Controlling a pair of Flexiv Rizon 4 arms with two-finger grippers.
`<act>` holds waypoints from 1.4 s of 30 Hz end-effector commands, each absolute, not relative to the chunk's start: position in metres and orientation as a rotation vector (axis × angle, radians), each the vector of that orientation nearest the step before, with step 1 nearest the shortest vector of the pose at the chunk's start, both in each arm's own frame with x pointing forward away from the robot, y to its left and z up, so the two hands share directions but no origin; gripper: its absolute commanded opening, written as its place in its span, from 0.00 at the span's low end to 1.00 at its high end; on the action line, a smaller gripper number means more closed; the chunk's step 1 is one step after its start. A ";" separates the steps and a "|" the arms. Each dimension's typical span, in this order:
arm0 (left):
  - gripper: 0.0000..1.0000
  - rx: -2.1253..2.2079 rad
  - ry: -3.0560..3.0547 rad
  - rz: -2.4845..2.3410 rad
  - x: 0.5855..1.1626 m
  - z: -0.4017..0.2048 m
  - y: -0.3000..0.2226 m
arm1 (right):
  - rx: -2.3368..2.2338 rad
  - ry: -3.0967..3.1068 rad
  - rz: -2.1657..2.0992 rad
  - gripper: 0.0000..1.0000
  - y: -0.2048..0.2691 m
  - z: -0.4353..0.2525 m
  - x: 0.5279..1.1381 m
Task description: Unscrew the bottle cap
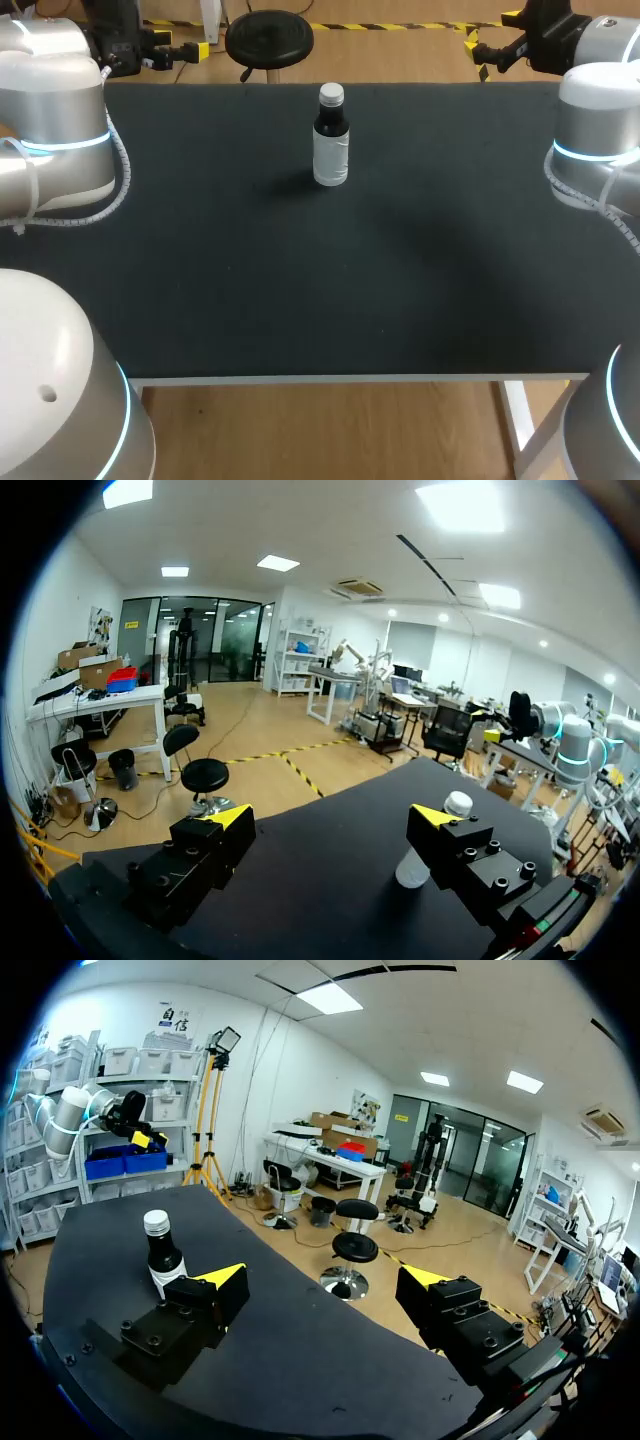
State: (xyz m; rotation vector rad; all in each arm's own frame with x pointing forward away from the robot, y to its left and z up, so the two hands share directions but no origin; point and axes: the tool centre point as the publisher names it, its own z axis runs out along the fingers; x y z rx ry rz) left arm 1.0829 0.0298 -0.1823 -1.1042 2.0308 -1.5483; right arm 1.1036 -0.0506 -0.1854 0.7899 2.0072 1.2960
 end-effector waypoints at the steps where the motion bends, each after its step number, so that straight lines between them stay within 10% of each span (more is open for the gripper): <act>1: 1.00 -1.105 2.032 -1.550 1.083 -0.182 0.030 | 0.791 2.010 1.294 1.00 -0.051 -0.185 1.104; 42: 1.00 -0.404 2.199 -1.986 1.054 -0.207 -0.035 | 0.791 2.010 1.294 1.00 -0.051 -0.185 1.104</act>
